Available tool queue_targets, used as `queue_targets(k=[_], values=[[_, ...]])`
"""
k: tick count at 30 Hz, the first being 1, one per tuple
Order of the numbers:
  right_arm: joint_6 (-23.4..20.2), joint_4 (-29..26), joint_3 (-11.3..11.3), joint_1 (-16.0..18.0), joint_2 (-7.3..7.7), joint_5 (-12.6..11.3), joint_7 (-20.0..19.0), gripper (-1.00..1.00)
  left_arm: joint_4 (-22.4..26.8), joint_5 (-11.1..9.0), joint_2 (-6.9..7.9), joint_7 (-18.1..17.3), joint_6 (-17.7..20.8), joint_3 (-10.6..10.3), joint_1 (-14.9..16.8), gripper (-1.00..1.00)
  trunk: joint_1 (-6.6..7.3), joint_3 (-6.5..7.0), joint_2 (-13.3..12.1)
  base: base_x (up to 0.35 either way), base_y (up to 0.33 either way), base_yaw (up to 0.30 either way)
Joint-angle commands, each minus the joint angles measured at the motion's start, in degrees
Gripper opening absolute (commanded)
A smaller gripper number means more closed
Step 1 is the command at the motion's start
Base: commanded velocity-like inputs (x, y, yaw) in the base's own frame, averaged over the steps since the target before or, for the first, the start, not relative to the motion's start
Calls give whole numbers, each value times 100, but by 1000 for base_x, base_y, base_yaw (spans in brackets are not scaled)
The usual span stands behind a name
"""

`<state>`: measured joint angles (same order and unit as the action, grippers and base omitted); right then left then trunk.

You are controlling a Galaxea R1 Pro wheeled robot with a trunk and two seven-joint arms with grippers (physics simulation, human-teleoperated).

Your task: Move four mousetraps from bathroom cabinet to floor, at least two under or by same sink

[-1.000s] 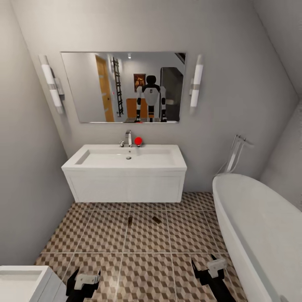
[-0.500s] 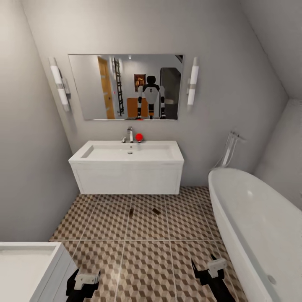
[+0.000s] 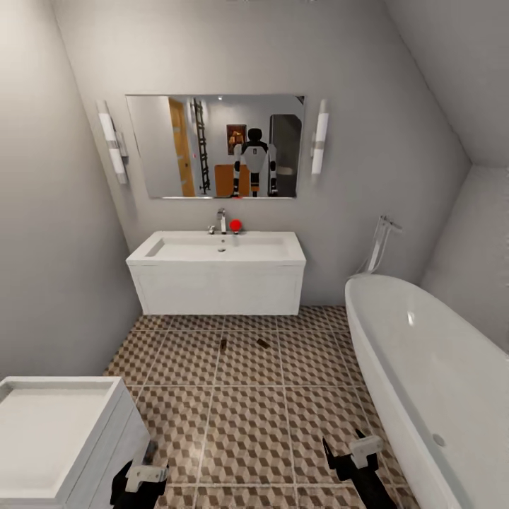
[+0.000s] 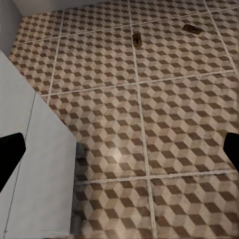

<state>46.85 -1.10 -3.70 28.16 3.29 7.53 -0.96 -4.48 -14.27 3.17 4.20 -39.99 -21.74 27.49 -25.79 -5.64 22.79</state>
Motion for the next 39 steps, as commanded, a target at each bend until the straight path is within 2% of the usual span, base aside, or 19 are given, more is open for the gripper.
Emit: queue_targets(k=[1, 8, 14, 39], values=[[17, 5, -34, 5, 3, -24, -10, 100, -18, -15, -5, 29, -25, -49, 9, 100, 0, -12, 12, -339, 0, 0], [17, 5, -34, 5, -1, -24, -10, 100, -18, -16, -4, 28, -10, -49, 11, 100, 0, -12, 12, -290, 0, 0], [17, 5, -34, 5, -3, -24, -10, 100, -17, -21, -1, 28, -9, -49, 10, 100, 0, -12, 12, -69, 0, 74], [17, 5, -34, 5, -11, -24, -10, 100, -17, -23, -2, 28, 0, -49, 7, 100, 0, -12, 12, -4, 0, 242]])
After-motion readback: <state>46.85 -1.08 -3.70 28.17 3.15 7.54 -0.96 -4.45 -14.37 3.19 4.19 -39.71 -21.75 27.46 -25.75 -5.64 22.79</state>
